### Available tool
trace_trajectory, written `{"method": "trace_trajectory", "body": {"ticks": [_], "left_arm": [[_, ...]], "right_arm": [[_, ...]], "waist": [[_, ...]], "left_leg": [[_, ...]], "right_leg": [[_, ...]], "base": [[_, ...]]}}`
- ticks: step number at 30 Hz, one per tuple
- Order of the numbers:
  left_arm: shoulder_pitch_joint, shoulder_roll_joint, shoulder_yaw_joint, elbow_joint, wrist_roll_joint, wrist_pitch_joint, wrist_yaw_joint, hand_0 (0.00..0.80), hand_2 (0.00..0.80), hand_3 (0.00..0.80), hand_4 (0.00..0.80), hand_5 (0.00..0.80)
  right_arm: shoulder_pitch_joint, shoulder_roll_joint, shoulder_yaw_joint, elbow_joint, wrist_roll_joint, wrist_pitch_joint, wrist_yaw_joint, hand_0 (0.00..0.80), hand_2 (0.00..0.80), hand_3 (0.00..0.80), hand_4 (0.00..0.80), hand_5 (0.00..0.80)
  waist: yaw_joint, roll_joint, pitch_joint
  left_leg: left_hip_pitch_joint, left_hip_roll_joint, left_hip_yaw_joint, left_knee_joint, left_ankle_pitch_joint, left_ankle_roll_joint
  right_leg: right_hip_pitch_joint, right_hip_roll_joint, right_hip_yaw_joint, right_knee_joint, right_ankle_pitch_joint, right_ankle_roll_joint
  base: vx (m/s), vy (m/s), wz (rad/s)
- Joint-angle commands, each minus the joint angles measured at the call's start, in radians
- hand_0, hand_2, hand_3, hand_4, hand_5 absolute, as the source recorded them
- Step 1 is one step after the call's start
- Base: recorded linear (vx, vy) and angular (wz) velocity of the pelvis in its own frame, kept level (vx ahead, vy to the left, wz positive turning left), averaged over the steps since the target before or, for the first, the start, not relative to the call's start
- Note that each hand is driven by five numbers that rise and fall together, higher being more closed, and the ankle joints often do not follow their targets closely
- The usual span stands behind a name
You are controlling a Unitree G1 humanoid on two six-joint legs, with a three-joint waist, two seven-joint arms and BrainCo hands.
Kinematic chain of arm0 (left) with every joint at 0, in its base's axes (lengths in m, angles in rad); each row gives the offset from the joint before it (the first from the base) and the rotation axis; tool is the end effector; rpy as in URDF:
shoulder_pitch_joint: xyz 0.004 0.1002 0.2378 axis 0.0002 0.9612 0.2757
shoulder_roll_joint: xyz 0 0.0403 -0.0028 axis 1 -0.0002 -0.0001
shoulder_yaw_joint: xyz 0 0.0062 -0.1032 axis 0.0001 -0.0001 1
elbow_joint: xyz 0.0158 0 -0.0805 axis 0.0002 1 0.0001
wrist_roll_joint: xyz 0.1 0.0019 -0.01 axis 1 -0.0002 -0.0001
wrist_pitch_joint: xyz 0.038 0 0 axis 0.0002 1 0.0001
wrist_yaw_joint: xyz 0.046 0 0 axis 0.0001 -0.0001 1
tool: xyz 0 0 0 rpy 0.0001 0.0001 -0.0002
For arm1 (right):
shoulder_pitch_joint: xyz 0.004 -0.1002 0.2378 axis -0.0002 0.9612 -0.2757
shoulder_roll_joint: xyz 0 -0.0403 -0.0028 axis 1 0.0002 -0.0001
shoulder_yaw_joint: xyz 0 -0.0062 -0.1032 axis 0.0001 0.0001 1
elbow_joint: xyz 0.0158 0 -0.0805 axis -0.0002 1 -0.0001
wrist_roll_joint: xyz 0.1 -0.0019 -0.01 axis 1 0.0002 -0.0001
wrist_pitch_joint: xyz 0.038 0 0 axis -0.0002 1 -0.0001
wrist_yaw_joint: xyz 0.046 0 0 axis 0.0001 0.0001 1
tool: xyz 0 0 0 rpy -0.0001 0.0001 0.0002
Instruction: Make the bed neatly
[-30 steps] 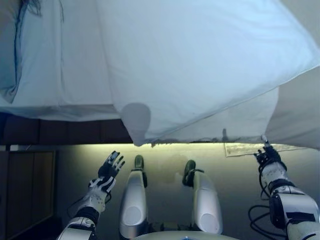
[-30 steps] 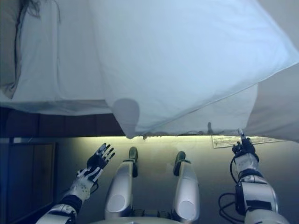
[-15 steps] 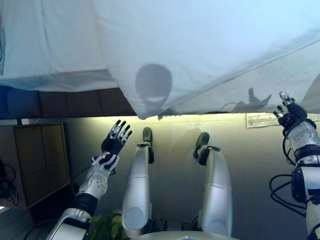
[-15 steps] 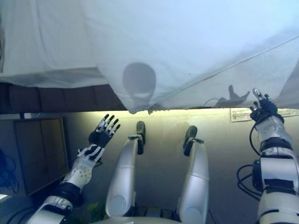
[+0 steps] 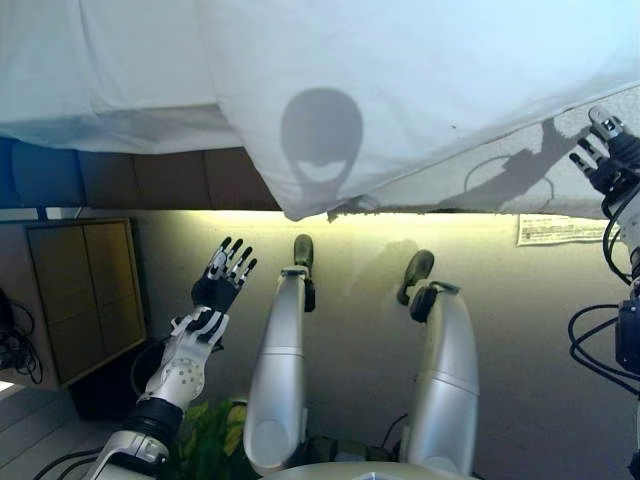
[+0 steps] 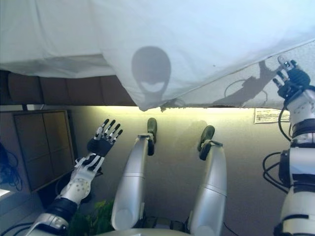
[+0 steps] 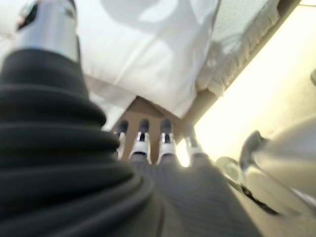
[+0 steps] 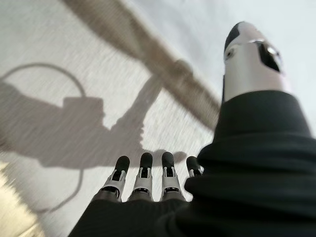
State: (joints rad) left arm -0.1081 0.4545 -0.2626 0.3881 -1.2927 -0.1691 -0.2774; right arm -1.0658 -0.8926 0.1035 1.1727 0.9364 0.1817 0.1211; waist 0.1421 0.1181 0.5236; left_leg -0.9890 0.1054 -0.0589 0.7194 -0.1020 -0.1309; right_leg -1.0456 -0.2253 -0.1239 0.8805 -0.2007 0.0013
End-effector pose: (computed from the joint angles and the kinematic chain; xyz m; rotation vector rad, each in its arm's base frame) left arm 0.2114 0.2201 0.0070 -0.7782 0.1037 -0.1347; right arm 0.3106 -0.3541 0.2201 0.3251 -0.0216 -0.3446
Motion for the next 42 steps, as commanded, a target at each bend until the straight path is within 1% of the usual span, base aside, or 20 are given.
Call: {"method": "trace_trajectory", "body": {"ticks": [1, 4, 7, 11, 15, 17, 19, 20, 21, 22, 26, 31, 37, 39, 41, 42], "left_arm": [[0.075, 0.026, 0.006, -0.082, -0.024, -0.050, -0.021, 0.000, 0.000, 0.000, 0.000, 0.000], [0.090, 0.025, 0.015, -0.093, -0.021, -0.065, -0.023, 0.000, 0.000, 0.000, 0.000, 0.000], [0.100, 0.032, 0.031, -0.110, -0.029, -0.070, -0.012, 0.000, 0.000, 0.000, 0.000, 0.000], [0.112, 0.036, 0.048, -0.124, -0.036, -0.079, -0.011, 0.000, 0.000, 0.000, 0.000, 0.000], [0.126, 0.035, 0.056, -0.146, -0.037, -0.079, -0.011, 0.000, 0.000, 0.000, 0.000, 0.000], [0.126, 0.034, 0.057, -0.146, -0.036, -0.079, -0.011, 0.000, 0.000, 0.000, 0.000, 0.000], [0.152, 0.040, 0.067, -0.152, -0.031, -0.062, -0.031, 0.000, 0.000, 0.000, 0.000, 0.000], [0.161, 0.040, 0.071, -0.154, -0.027, -0.058, -0.036, 0.000, 0.000, 0.000, 0.000, 0.000], [0.164, 0.041, 0.072, -0.154, -0.028, -0.057, -0.037, 0.000, 0.000, 0.000, 0.000, 0.000], [0.173, 0.043, 0.075, -0.157, -0.032, -0.050, -0.040, 0.000, 0.000, 0.000, 0.000, 0.000], [0.186, 0.041, 0.079, -0.151, -0.034, -0.029, -0.056, 0.000, 0.000, 0.000, 0.000, 0.000], [0.205, 0.037, 0.071, -0.142, -0.040, -0.021, -0.085, 0.000, 0.000, 0.000, 0.000, 0.000], [0.218, 0.042, 0.058, -0.134, -0.039, -0.015, -0.108, 0.000, 0.000, 0.000, 0.000, 0.000], [0.218, 0.036, 0.054, -0.128, -0.032, -0.009, -0.114, 0.000, 0.000, 0.000, 0.000, 0.000], [0.218, 0.037, 0.053, -0.129, -0.032, -0.009, -0.113, 0.000, 0.000, 0.000, 0.000, 0.000], [0.213, 0.036, 0.054, -0.130, -0.026, 0.001, -0.108, 0.000, 0.000, 0.000, 0.000, 0.000]], "right_arm": [[-0.033, -0.083, 0.069, -0.074, 0.025, -0.007, -0.002, 0.000, 0.000, 0.000, 0.000, 0.000], [-0.081, -0.085, 0.095, -0.070, 0.047, -0.006, 0.000, 0.000, 0.000, 0.000, 0.000, 0.000], [-0.129, -0.081, 0.116, -0.071, 0.044, 0.002, -0.023, 0.000, 0.000, 0.000, 0.000, 0.000], [-0.188, -0.085, 0.145, -0.074, 0.059, -0.009, -0.045, 0.000, 0.000, 0.000, 0.000, 0.000], [-0.216, -0.082, 0.169, -0.111, 0.080, -0.039, -0.066, 0.000, 0.000, 0.000, 0.000, 0.000], [-0.217, -0.082, 0.170, -0.111, 0.080, -0.039, -0.067, 0.000, 0.000, 0.000, 0.000, 0.000], [-0.206, -0.070, 0.166, -0.189, 0.085, -0.090, -0.092, 0.000, 0.000, 0.000, 0.000, 0.000], [-0.205, -0.069, 0.166, -0.212, 0.074, -0.107, -0.103, 0.464, 0.464, 0.464, 0.464, 0.464], [-0.200, -0.068, 0.163, -0.220, 0.073, -0.108, -0.109, 0.464, 0.464, 0.464, 0.464, 0.464], [-0.189, -0.068, 0.154, -0.225, 0.053, -0.128, -0.109, 0.800, 0.800, 0.800, 0.800, 0.800], [-0.182, -0.082, 0.143, -0.218, 0.012, -0.129, -0.131, 0.800, 0.800, 0.800, 0.800, 0.800], [-0.180, -0.109, 0.153, -0.184, -0.018, -0.107, -0.136, 0.800, 0.800, 0.800, 0.800, 0.800], [-0.150, -0.125, 0.142, -0.171, -0.027, -0.091, -0.116, 0.800, 0.800, 0.800, 0.800, 0.800], [-0.143, -0.129, 0.142, -0.159, -0.043, -0.075, -0.111, 0.800, 0.800, 0.800, 0.800, 0.800], [-0.141, -0.129, 0.141, -0.159, -0.044, -0.074, -0.110, 0.800, 0.800, 0.800, 0.800, 0.800], [-0.129, -0.134, 0.139, -0.148, -0.055, -0.055, -0.094, 0.800, 0.800, 0.800, 0.800, 0.800]], "waist": [[0.001, 0.025, -0.004], [0.013, 0.025, -0.004], [0.023, 0.028, -0.004], [0.033, 0.034, -0.004], [0.037, 0.040, -0.004], [0.036, 0.040, -0.004], [0.040, 0.037, -0.004], [0.041, 0.036, -0.004], [0.040, 0.036, -0.004], [0.039, 0.036, -0.004], [0.039, 0.042, -0.004], [0.037, 0.048, -0.004], [0.036, 0.040, -0.004], [0.034, 0.037, -0.004], [0.034, 0.037, -0.004], [0.031, 0.032, -0.004]], "left_leg": [[-0.015, -0.006, -0.027, -0.044, 0.054, 0.070], [-0.038, -0.008, -0.033, -0.046, 0.067, 0.067], [-0.058, -0.012, -0.038, -0.050, 0.076, 0.065], [-0.086, -0.021, -0.047, -0.046, 0.082, 0.065], [-0.112, -0.027, -0.051, -0.035, 0.086, 0.065], [-0.113, -0.027, -0.051, -0.035, 0.086, 0.065], [-0.111, -0.027, -0.054, -0.037, 0.085, 0.064], [-0.107, -0.025, -0.053, -0.039, 0.085, 0.063], [-0.104, -0.025, -0.053, -0.040, 0.084, 0.063], [-0.094, -0.022, -0.051, -0.044, 0.085, 0.062], [-0.070, -0.016, -0.042, -0.044, 0.082, 0.061], [-0.033, -0.009, -0.029, -0.056, 0.076, 0.060], [0.020, -0.004, -0.019, -0.089, 0.072, 0.061], [0.050, -0.001, -0.010, -0.104, 0.069, 0.064], [0.052, 0.000, -0.010, -0.106, 0.070, 0.064], [0.074, 0.000, -0.004, -0.114, 0.068, 0.065]], "right_leg": [[-0.007, 0.005, 0.046, -0.021, 0.072, 0.032], [-0.028, 0.005, 0.039, -0.009, 0.070, 0.029], [-0.051, 0.004, 0.038, 0.002, 0.069, 0.027], [-0.085, 0.004, 0.040, 0.023, 0.064, 0.022], [-0.115, 0.003, 0.043, 0.048, 0.057, 0.018], [-0.116, 0.003, 0.043, 0.048, 0.056, 0.018], [-0.112, 0.000, 0.039, 0.047, 0.052, 0.017], [-0.107, -0.001, 0.036, 0.047, 0.050, 0.017], [-0.104, -0.002, 0.035, 0.046, 0.049, 0.017], [-0.093, -0.002, 0.033, 0.044, 0.048, 0.018], [-0.069, -0.007, 0.033, 0.043, 0.045, 0.020], [-0.037, -0.011, 0.034, 0.021, 0.050, 0.019], [0.020, -0.014, 0.022, -0.036, 0.067, 0.024], [0.051, -0.018, 0.019, -0.062, 0.074, 0.027], [0.053, -0.018, 0.019, -0.064, 0.075, 0.027], [0.080, -0.021, 0.016, -0.086, 0.081, 0.032]], "base": [[0.040, -0.030, 0.15], [0.036, -0.022, 0.18], [0.022, -0.005, 0.12], [0.004, 0.003, 0.01], [0.006, 0.013, 0.07], [0.001, 0.003, 0.02], [0.000, 0.000, 0.00], [0.000, 0.000, 0.00], [0.000, 0.000, 0.00], [0.000, 0.000, 0.00], [0.031, 0.039, 0.01], [0.018, 0.055, 0.01], [0.004, 0.043, 0.03], [-0.007, 0.073, 0.00], [-0.009, 0.047, -0.03], [-0.013, 0.095, -0.03]]}}
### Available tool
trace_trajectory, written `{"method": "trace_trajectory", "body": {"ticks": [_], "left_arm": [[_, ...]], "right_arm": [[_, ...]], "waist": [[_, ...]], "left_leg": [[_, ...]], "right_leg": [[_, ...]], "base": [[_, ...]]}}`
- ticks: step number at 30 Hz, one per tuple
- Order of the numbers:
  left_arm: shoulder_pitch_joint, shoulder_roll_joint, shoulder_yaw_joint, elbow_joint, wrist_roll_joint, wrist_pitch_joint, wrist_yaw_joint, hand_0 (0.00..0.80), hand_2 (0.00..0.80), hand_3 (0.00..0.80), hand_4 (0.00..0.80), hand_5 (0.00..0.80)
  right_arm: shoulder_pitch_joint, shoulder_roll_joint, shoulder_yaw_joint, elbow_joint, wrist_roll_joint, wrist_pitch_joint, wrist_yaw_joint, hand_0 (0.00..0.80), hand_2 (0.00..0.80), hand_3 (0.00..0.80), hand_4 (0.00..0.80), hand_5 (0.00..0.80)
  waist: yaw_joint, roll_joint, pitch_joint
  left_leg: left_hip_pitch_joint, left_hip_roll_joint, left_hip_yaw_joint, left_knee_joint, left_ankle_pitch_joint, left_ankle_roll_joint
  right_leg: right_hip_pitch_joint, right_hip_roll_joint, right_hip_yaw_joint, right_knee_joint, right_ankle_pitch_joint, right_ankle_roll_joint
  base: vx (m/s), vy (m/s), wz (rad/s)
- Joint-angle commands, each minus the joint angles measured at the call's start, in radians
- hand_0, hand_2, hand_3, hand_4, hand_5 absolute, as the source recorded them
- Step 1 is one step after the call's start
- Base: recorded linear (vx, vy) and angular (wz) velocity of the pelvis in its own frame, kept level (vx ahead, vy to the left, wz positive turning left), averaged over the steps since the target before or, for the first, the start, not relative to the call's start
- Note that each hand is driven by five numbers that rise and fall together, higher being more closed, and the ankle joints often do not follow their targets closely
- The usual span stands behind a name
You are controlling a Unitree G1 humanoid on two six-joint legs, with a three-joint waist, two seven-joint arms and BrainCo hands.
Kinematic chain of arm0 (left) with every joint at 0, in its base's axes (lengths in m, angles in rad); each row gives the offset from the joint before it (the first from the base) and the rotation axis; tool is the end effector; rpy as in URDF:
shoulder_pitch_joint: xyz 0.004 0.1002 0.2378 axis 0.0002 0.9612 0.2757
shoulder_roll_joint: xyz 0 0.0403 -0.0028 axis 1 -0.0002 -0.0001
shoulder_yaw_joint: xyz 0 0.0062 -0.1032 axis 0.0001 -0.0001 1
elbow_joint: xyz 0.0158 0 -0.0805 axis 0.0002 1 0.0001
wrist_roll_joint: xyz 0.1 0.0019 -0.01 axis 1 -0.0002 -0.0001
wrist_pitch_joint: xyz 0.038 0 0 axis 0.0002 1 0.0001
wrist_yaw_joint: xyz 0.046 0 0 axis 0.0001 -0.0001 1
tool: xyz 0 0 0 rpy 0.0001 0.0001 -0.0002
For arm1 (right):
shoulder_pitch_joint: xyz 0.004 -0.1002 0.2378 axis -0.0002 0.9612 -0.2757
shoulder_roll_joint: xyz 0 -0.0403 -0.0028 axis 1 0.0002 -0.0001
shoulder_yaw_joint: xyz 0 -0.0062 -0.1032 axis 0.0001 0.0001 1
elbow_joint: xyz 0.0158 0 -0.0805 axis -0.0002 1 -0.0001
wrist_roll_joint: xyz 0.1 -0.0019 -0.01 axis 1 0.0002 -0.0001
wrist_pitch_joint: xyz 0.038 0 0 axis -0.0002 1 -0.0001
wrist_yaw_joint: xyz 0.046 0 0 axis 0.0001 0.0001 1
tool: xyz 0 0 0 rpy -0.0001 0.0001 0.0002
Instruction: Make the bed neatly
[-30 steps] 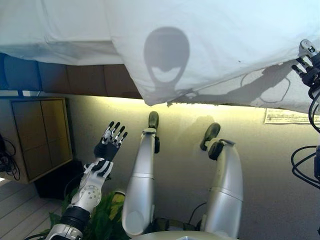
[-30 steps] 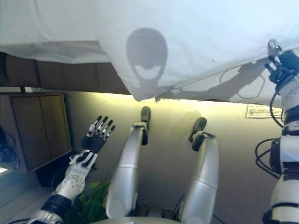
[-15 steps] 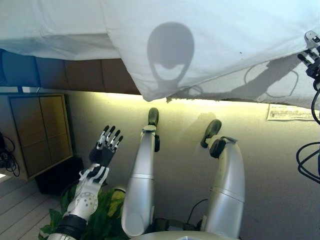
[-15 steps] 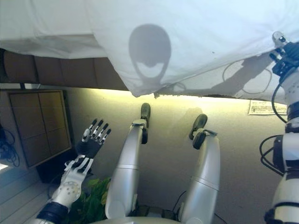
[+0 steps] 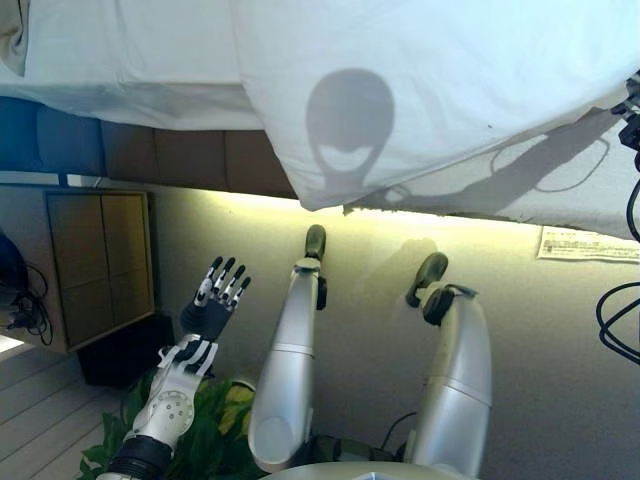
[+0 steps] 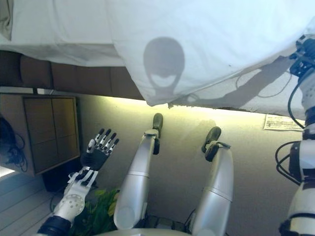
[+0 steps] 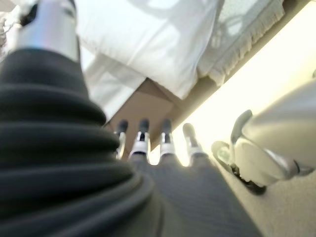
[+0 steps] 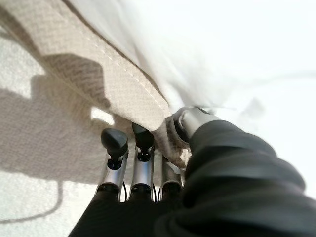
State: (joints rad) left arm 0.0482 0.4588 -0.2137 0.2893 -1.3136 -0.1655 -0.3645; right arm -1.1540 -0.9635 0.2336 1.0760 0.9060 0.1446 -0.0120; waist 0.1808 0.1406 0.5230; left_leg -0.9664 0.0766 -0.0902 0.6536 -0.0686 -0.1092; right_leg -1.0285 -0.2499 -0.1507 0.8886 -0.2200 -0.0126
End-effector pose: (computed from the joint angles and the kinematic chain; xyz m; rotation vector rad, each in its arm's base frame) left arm 0.1783 0.2285 -0.0030 -0.8288 0.0901 -0.1541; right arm 0.3117 -0.3483 0.2666 0.1427 -0.1359 -0.4254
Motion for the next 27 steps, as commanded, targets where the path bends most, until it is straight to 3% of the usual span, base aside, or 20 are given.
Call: {"method": "trace_trajectory", "body": {"ticks": [1, 9, 11, 17, 27], "left_arm": [[0.056, 0.033, 0.003, -0.031, -0.002, 0.004, -0.016, 0.000, 0.000, 0.000, 0.000, 0.000], [0.025, 0.035, -0.014, 0.015, 0.020, 0.039, -0.009, 0.000, 0.000, 0.000, 0.000, 0.000], [0.009, 0.031, -0.013, 0.032, 0.046, 0.048, -0.004, 0.000, 0.000, 0.000, 0.000, 0.000], [-0.039, 0.032, -0.023, 0.078, 0.072, 0.060, 0.004, 0.000, 0.000, 0.000, 0.000, 0.000], [-0.100, 0.001, -0.036, 0.173, 0.123, 0.078, 0.001, 0.000, 0.000, 0.000, 0.000, 0.000]], "right_arm": [[-0.033, -0.066, 0.008, -0.041, -0.029, -0.013, 0.057, 0.800, 0.800, 0.800, 0.800, 0.800], [-0.003, -0.062, 0.006, -0.020, -0.058, 0.014, 0.155, 0.800, 0.800, 0.800, 0.800, 0.800], [0.004, -0.059, 0.005, -0.021, -0.055, 0.023, 0.183, 0.800, 0.800, 0.800, 0.800, 0.800], [0.006, -0.037, 0.014, 0.000, -0.061, 0.033, 0.256, 0.800, 0.800, 0.800, 0.800, 0.800], [0.038, 0.029, 0.000, 0.007, -0.003, 0.093, 0.341, 0.800, 0.800, 0.800, 0.800, 0.800]], "waist": [[-0.007, 0.007, -0.003], [-0.020, -0.019, -0.003], [-0.023, -0.029, -0.003], [-0.030, -0.047, -0.003], [-0.030, -0.076, -0.014]], "left_leg": [[0.073, 0.029, 0.031, -0.058, 0.035, 0.044], [0.220, 0.033, 0.066, -0.148, 0.044, 0.040], [0.251, 0.033, 0.082, -0.188, 0.077, 0.045], [0.362, 0.031, 0.108, -0.251, 0.082, 0.045], [0.525, 0.020, 0.114, -0.367, 0.099, 0.045]], "right_leg": [[0.085, 0.004, 0.041, -0.112, 0.106, 0.048], [0.232, -0.002, 0.027, -0.243, 0.148, 0.073], [0.266, -0.004, 0.016, -0.305, 0.194, 0.074], [0.381, -0.009, 0.014, -0.419, 0.236, 0.101], [0.551, -0.018, 0.016, -0.586, 0.295, 0.134]], "base": [[-0.014, 0.124, -0.03], [-0.005, 0.099, -0.05], [-0.097, 0.127, -0.03], [-0.031, 0.101, -0.02], [-0.009, 0.062, -0.03]]}}
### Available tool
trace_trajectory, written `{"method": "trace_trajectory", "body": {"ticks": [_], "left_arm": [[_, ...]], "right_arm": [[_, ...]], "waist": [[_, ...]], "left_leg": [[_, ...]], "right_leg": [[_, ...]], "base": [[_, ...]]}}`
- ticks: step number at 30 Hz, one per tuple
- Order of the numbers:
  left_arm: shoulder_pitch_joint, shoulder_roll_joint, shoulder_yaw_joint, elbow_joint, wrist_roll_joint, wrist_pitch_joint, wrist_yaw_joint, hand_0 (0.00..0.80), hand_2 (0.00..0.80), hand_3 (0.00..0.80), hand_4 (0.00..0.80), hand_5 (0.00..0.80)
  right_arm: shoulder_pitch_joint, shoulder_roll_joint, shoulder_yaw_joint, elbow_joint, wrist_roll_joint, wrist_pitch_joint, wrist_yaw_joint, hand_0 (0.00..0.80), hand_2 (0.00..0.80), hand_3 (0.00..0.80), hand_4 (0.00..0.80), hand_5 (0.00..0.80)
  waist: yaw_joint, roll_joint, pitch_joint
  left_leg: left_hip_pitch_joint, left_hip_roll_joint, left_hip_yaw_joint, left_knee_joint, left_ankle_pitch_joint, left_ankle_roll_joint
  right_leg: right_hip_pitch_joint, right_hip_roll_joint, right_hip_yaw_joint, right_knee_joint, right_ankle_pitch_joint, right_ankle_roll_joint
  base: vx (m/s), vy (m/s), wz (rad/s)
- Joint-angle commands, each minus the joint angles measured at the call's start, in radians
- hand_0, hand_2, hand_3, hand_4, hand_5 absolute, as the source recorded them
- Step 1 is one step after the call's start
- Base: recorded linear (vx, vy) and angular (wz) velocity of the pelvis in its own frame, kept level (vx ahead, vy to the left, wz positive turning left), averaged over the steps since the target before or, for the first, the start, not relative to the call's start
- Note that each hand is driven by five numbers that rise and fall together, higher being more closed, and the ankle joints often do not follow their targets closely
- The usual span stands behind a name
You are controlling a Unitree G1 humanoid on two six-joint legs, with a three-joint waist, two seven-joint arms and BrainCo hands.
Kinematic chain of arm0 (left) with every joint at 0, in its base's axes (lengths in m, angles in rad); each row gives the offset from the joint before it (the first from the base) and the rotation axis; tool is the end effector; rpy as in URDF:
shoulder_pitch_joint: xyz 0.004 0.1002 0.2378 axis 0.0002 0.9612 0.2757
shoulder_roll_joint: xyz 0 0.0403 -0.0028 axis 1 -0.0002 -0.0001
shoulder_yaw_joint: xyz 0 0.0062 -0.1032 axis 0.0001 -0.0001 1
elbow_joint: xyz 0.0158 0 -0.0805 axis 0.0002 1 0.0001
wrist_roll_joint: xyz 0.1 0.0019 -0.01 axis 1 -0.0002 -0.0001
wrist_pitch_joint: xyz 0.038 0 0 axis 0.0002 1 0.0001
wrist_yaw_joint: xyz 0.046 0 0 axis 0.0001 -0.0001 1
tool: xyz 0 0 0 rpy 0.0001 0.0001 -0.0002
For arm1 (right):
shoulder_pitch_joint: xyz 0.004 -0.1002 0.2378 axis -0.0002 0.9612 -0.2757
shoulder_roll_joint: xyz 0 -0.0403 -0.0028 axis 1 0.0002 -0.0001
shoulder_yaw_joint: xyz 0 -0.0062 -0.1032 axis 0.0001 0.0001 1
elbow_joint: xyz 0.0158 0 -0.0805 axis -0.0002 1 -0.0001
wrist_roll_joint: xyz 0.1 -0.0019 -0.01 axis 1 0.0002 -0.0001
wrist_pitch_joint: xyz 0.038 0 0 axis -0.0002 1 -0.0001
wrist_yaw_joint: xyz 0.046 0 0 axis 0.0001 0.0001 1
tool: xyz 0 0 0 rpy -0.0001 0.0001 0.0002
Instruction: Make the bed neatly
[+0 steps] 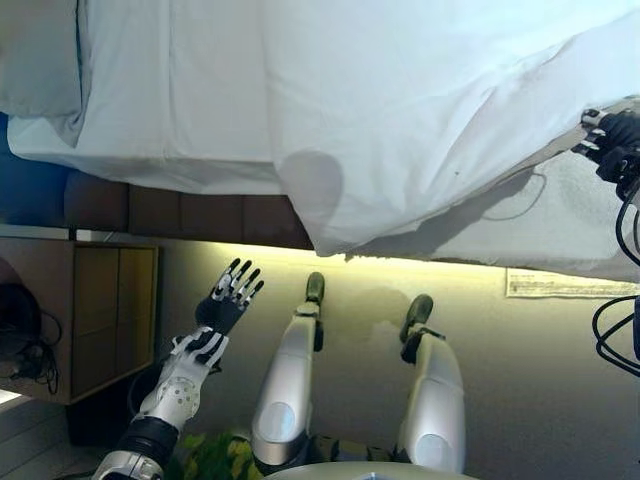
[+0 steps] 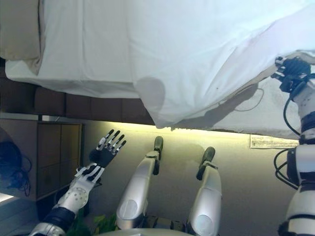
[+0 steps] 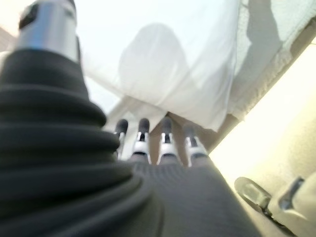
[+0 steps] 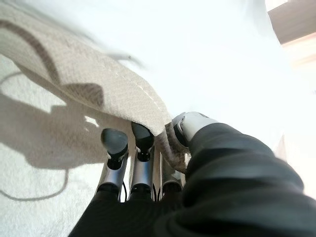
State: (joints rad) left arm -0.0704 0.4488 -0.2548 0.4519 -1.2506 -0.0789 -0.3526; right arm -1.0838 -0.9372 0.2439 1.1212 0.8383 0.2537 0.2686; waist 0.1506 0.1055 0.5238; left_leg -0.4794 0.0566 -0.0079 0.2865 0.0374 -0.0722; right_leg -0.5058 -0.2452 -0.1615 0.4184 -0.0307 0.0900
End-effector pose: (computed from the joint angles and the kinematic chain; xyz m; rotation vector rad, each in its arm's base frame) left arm 0.1968 0.2249 -0.0121 -0.7696 0.2318 -0.1725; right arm 0.3107 -0.3523 0.2297 0.1116 0.0809 -0.1843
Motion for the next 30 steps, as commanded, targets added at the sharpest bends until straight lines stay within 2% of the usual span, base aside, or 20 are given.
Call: {"method": "trace_trajectory", "body": {"ticks": [1, 6, 11, 19, 26, 30], "left_arm": [[0.009, 0.004, 0.002, 0.031, 0.070, -0.015, -0.022, 0.000, 0.000, 0.000, 0.000, 0.000], [-0.029, -0.010, -0.007, 0.085, 0.128, -0.013, -0.030, 0.000, 0.000, 0.000, 0.000, 0.000], [-0.068, -0.033, -0.012, 0.151, 0.195, 0.007, 0.030, 0.000, 0.000, 0.000, 0.000, 0.000], [-0.146, -0.071, -0.032, 0.242, 0.304, 0.054, 0.099, 0.000, 0.000, 0.000, 0.000, 0.000], [-0.182, -0.102, -0.057, 0.278, 0.342, 0.101, 0.172, 0.000, 0.000, 0.000, 0.000, 0.000], [-0.191, -0.127, -0.062, 0.300, 0.323, 0.161, 0.189, 0.000, 0.000, 0.000, 0.000, 0.000]], "right_arm": [[-0.024, 0.022, -0.018, -0.040, 0.105, -0.015, 0.080, 0.800, 0.800, 0.800, 0.800, 0.800], [0.016, 0.101, -0.045, -0.079, 0.173, 0.020, 0.118, 0.800, 0.800, 0.800, 0.800, 0.800], [0.084, 0.202, -0.037, -0.123, 0.166, 0.060, 0.150, 0.800, 0.800, 0.800, 0.800, 0.800], [0.197, 0.377, -0.021, -0.214, 0.205, 0.060, 0.148, 0.800, 0.800, 0.800, 0.800, 0.800], [0.228, 0.427, -0.014, -0.235, 0.229, 0.061, 0.106, 0.800, 0.800, 0.800, 0.800, 0.800], [0.241, 0.440, -0.014, -0.262, 0.224, 0.074, 0.049, 0.800, 0.800, 0.800, 0.800, 0.800]], "waist": [[0.000, -0.044, -0.021], [0.001, -0.063, -0.051], [0.001, -0.092, -0.092], [-0.005, -0.122, -0.192], [-0.014, -0.124, -0.265], [-0.022, -0.129, -0.305]], "left_leg": [[0.056, 0.041, 0.034, -0.019, -0.003, 0.006], [0.110, 0.043, 0.035, -0.061, 0.003, 0.003], [0.190, 0.056, 0.048, -0.112, 0.012, -0.005], [0.319, 0.067, 0.046, -0.214, 0.048, -0.011], [0.410, 0.073, 0.038, -0.287, 0.063, -0.024], [0.454, 0.074, 0.042, -0.303, 0.059, -0.025]], "right_leg": [[0.048, -0.024, 0.024, -0.139, 0.112, 0.034], [0.106, -0.022, 0.015, -0.187, 0.121, 0.041], [0.190, -0.020, -0.008, -0.239, 0.127, 0.041], [0.343, -0.005, -0.035, -0.315, 0.132, 0.041], [0.443, 0.000, -0.051, -0.375, 0.134, 0.043], [0.485, -0.002, -0.050, -0.394, 0.136, 0.045]], "base": [[-0.005, 0.062, -0.04], [-0.003, 0.063, -0.01], [0.022, 0.056, -0.01], [0.083, -0.016, 0.00], [0.091, -0.002, 0.09], [0.104, -0.011, 0.01]]}}
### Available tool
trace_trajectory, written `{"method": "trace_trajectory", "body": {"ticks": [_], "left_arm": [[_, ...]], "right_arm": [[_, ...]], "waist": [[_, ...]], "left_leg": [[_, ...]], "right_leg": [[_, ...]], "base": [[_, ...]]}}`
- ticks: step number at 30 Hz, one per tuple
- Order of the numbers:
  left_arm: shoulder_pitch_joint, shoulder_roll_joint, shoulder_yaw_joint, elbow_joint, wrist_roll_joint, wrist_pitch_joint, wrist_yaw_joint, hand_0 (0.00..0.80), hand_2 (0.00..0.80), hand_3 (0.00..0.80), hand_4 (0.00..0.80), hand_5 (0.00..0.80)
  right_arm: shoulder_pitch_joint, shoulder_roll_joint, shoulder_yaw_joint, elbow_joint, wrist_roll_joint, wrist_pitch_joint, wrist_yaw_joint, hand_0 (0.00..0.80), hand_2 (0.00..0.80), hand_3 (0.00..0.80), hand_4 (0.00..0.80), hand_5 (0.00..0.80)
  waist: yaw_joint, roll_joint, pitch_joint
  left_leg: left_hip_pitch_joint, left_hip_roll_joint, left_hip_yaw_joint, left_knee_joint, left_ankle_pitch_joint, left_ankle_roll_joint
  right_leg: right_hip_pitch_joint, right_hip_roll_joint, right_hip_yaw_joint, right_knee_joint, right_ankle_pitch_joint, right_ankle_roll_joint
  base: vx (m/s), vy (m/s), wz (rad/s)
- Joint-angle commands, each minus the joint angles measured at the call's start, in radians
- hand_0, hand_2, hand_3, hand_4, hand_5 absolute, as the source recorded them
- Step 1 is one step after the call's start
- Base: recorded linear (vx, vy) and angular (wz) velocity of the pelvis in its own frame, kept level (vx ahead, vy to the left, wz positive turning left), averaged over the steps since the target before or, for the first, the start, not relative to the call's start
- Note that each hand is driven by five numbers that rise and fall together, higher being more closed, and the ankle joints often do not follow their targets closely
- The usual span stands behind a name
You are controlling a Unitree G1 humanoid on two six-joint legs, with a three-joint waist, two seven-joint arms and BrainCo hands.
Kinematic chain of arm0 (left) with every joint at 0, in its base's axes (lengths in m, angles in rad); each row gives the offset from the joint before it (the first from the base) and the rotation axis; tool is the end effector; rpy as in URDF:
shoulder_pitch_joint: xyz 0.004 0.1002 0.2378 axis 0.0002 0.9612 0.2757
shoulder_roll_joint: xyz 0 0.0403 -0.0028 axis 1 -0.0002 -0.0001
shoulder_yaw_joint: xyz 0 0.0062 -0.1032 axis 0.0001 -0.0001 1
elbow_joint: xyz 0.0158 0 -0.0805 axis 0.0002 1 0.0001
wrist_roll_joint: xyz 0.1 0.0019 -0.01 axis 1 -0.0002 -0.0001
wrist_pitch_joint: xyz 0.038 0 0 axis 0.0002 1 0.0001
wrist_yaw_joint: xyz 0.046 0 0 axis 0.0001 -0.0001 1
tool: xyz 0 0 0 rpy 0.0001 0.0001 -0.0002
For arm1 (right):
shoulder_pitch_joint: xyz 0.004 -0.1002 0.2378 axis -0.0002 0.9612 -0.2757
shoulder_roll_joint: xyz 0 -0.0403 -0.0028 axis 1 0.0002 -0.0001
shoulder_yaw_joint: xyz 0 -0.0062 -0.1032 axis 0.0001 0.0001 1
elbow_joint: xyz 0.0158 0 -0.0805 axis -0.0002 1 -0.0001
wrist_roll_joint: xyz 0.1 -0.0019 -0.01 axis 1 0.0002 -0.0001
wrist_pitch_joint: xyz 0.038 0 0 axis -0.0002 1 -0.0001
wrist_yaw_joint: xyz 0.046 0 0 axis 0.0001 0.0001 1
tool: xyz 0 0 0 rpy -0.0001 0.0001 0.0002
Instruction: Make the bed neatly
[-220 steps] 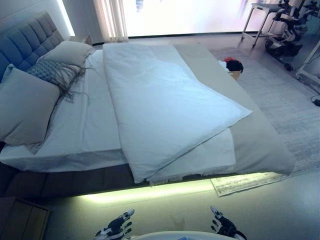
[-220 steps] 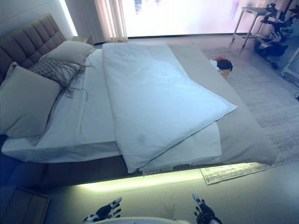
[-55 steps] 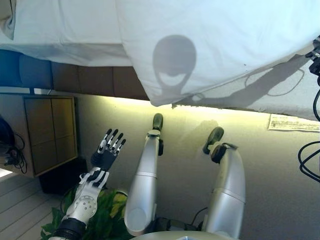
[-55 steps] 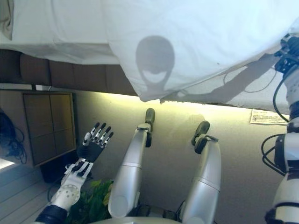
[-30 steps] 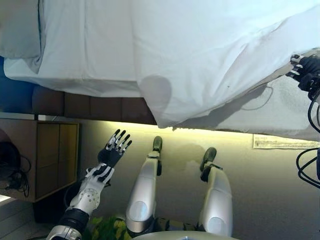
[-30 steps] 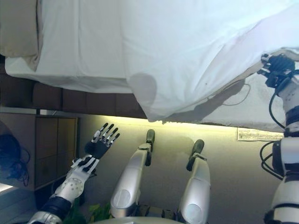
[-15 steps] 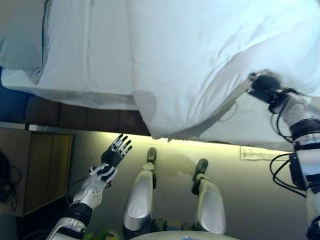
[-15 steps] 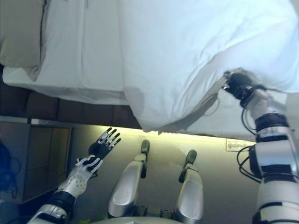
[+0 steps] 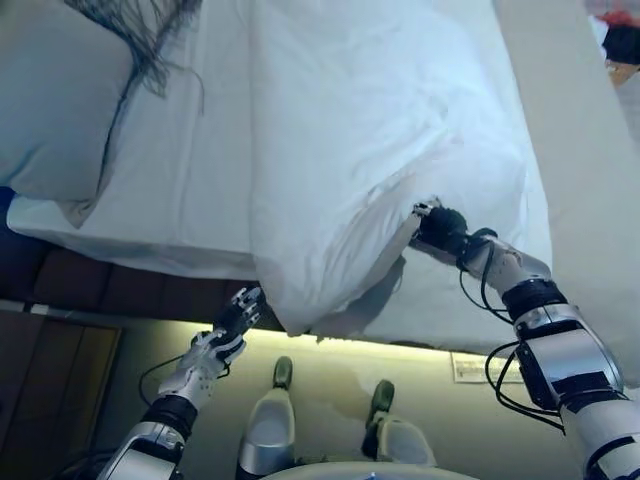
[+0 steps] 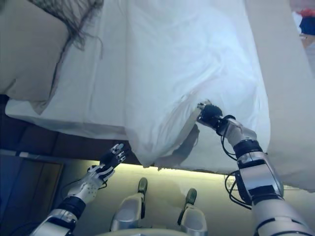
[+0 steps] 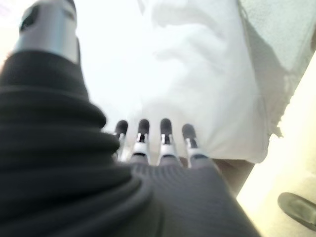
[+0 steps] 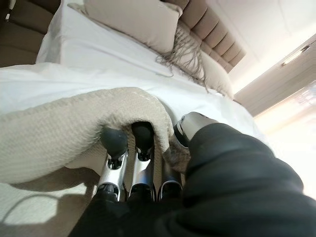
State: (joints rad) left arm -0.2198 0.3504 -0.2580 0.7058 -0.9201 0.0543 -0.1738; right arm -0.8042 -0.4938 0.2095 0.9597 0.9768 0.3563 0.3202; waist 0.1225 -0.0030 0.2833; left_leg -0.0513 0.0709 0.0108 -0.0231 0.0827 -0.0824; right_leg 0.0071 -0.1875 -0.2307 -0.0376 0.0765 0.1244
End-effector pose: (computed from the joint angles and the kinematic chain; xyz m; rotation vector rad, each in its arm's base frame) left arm 0.2153 0.2069 -0.0311 -0.4975 0.5358 -0.0655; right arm 0.3284 -0.2299 0.0937 0.4904 0.4038 0.2512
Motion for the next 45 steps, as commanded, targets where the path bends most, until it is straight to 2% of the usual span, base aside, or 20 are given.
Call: {"method": "trace_trajectory", "body": {"ticks": [1, 3, 7, 15, 21, 28, 31, 39, 45], "left_arm": [[-0.044, -0.037, -0.056, 0.049, -0.040, 0.045, 0.015, 0.000, 0.000, 0.000, 0.000, 0.000], [-0.058, -0.062, -0.048, 0.056, -0.131, 0.094, 0.033, 0.000, 0.000, 0.000, 0.000, 0.000], [-0.106, -0.121, -0.062, 0.117, -0.179, 0.164, 0.046, 0.000, 0.000, 0.000, 0.000, 0.000], [-0.172, -0.252, -0.066, 0.224, -0.562, 0.357, -0.007, 0.000, 0.000, 0.000, 0.000, 0.000], [-0.186, -0.314, -0.073, 0.263, -0.701, 0.456, -0.004, 0.000, 0.000, 0.000, 0.000, 0.000], [-0.190, -0.397, -0.106, 0.268, -0.962, 0.475, 0.080, 0.000, 0.000, 0.000, 0.000, 0.000], [-0.194, -0.423, -0.124, 0.248, -1.024, 0.475, 0.087, 0.000, 0.000, 0.000, 0.000, 0.000], [-0.216, -0.469, -0.182, 0.210, -1.052, 0.417, 0.083, 0.000, 0.000, 0.000, 0.000, 0.000], [-0.253, -0.489, -0.188, 0.199, -1.052, 0.314, 0.031, 0.000, 0.000, 0.000, 0.000, 0.000]], "right_arm": [[-0.036, -0.005, 0.020, -0.102, 0.083, -0.022, -0.009, 0.800, 0.800, 0.800, 0.800, 0.800], [-0.037, 0.001, 0.015, -0.087, 0.071, -0.016, -0.013, 0.800, 0.800, 0.800, 0.800, 0.800], [-0.066, 0.025, 0.029, -0.060, 0.061, 0.001, -0.032, 0.800, 0.800, 0.800, 0.800, 0.800], [-0.056, 0.087, 0.050, -0.083, 0.047, 0.004, -0.053, 0.800, 0.800, 0.800, 0.800, 0.800], [-0.054, 0.135, 0.060, -0.089, 0.045, 0.005, -0.072, 0.800, 0.800, 0.800, 0.800, 0.800], [-0.047, 0.202, 0.077, -0.123, 0.038, -0.014, -0.107, 0.800, 0.800, 0.800, 0.800, 0.800], [-0.047, 0.219, 0.085, -0.140, 0.034, -0.021, -0.114, 0.800, 0.800, 0.800, 0.800, 0.800], [-0.057, 0.228, 0.113, -0.187, 0.036, -0.013, -0.141, 0.800, 0.800, 0.800, 0.800, 0.800], [-0.071, 0.225, 0.130, -0.168, 0.014, 0.011, -0.119, 0.800, 0.800, 0.800, 0.800, 0.800]], "waist": [[0.004, -0.022, -0.072], [0.002, -0.024, -0.087], [-0.010, -0.033, -0.112], [-0.048, -0.060, -0.140], [-0.062, -0.076, -0.145], [-0.080, -0.090, -0.131], [-0.087, -0.095, -0.121], [-0.113, -0.110, -0.092], [-0.140, -0.107, -0.094]], "left_leg": [[0.036, 0.061, 0.028, 0.006, 0.011, -0.016], [0.054, 0.066, 0.032, 0.004, 0.005, -0.018], [0.088, 0.072, 0.033, -0.023, 0.005, -0.020], [0.126, 0.088, 0.049, -0.051, 0.002, -0.024], [0.140, 0.097, 0.059, -0.053, -0.009, -0.026], [0.139, 0.106, 0.066, -0.054, -0.014, -0.028], [0.134, 0.110, 0.069, -0.053, -0.015, -0.030], [0.124, 0.126, 0.086, -0.049, -0.013, -0.037], [0.129, 0.132, 0.105, -0.049, -0.010, -0.044]], "right_leg": [[-0.019, -0.060, 0.019, 0.060, 0.028, 0.012], [0.001, -0.060, 0.016, 0.054, 0.025, 0.013], [0.031, -0.055, 0.017, 0.039, 0.023, 0.016], [0.055, -0.042, 0.032, 0.024, 0.020, 0.020], [0.066, -0.031, 0.046, 0.017, 0.015, 0.016], [0.059, -0.020, 0.068, 0.009, 0.018, 0.015], [0.050, -0.015, 0.075, 0.011, 0.018, 0.014], [0.032, 0.001, 0.098, 0.000, 0.029, 0.011], [0.029, 0.009, 0.120, -0.013, 0.036, 0.007]], "base": [[0.115, -0.021, 0.04], [0.106, -0.023, 0.05], [0.101, -0.022, 0.02], [0.078, -0.045, -0.03], [0.067, -0.072, -0.05], [0.012, -0.067, -0.12], [-0.040, -0.072, -0.09], [-0.048, -0.078, -0.10], [-0.009, -0.017, -0.15]]}}
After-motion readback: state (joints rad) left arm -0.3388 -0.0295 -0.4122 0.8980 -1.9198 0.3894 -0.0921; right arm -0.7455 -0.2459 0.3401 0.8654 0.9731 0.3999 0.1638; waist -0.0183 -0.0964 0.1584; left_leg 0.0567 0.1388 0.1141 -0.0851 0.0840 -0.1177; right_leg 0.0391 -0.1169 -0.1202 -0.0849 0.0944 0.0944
